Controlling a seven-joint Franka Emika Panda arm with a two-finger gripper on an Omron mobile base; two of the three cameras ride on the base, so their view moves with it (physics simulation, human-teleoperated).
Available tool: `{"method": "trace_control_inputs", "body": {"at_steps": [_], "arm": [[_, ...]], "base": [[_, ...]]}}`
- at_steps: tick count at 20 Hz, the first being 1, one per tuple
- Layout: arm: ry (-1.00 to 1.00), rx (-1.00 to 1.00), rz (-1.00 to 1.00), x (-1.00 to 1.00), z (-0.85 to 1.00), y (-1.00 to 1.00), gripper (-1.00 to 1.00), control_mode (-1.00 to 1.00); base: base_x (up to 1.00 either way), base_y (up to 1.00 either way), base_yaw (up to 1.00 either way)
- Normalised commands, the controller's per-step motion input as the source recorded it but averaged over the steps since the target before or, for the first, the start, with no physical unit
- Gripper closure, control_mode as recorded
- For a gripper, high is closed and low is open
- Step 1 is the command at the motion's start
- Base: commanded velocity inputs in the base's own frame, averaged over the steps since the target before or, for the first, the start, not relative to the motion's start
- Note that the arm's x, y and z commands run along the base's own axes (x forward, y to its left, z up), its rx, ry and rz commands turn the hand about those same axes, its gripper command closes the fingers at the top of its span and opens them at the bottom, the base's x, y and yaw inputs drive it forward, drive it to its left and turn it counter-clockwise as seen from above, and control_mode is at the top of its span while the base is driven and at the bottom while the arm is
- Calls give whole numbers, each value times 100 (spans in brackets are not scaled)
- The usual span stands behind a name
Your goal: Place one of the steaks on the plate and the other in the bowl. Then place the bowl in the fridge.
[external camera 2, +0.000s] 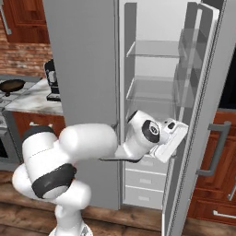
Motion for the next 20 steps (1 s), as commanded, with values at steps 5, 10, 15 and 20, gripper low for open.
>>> {"method": "trace_control_inputs", "body": {"at_steps": [5,10,15,20], "arm": [[-21,3,-7,-79,-4,100,-100,-100],[-21,11,-21,-21,-8,96,-100,-100],[-23,57,-50,4,-23,49,-100,-100],[-12,42,-29,36,-5,92,-100,-100]], "base": [[0,0,0],[0,0,0],[0,0,0],[0,0,0]]}}
